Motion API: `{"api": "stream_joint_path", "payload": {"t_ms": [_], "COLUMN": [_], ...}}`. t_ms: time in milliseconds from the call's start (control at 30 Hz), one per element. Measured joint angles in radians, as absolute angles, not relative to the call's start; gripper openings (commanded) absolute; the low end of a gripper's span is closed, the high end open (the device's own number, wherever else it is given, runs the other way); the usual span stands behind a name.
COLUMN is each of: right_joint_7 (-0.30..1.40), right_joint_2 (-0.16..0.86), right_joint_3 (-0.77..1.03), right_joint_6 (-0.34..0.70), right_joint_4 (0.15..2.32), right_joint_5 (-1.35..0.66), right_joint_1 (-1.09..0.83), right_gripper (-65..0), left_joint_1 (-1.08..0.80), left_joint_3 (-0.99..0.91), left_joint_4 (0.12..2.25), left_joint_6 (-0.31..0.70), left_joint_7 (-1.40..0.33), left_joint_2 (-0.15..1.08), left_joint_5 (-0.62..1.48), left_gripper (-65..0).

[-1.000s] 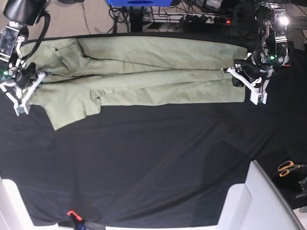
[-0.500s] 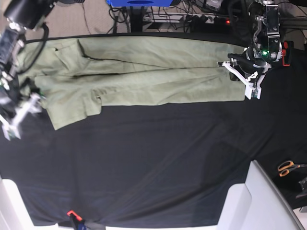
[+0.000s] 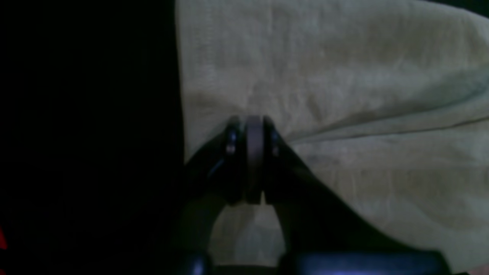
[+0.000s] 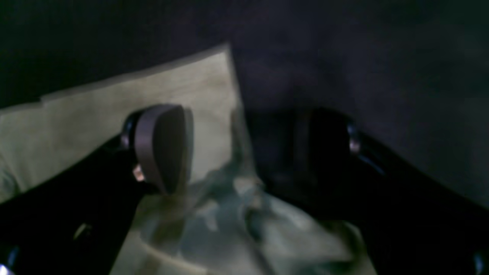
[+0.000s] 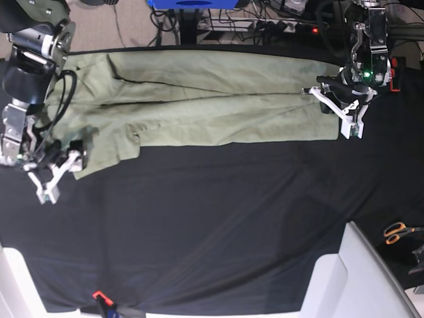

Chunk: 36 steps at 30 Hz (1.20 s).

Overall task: Fold the T-shirt properly
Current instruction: 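Lower the folded edge onto the shirt and open both grippers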

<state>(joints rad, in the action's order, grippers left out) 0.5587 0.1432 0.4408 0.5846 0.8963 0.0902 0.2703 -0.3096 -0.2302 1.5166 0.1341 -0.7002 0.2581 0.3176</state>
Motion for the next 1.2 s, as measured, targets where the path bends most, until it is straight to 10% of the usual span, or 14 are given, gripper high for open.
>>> {"api": "stream_joint_path", "payload": {"t_ms": [200, 400, 1200], "right_joint_7": [0.561, 0.565, 0.918], "right_joint_2": [0.132, 0.126, 0.012], "right_joint_3": [0.437, 0.437, 0.434], "right_joint_6": [0.582, 0.583, 0.591], "right_joint_4": [0.896, 0.895, 1.653], "right_joint_5": [0.09, 0.088, 0.083], "right_joint_1": [0.27, 0.269, -0.097], "right_gripper": [-22.4, -65.0, -65.0], "left_joint_1": [-0.305, -0.305, -0.305], "left_joint_3": [-0.23, -0.23, -0.23], "left_joint_4": [1.516, 1.515, 1.514], "left_joint_6": [0.134, 0.134, 0.134], "left_joint_7": [-0.7, -0.7, -0.7], "left_joint_2": [0.258, 0.258, 0.257], "left_joint_5": [0.318, 0.318, 0.318], "left_gripper": [-65.0, -65.0, -65.0]}}
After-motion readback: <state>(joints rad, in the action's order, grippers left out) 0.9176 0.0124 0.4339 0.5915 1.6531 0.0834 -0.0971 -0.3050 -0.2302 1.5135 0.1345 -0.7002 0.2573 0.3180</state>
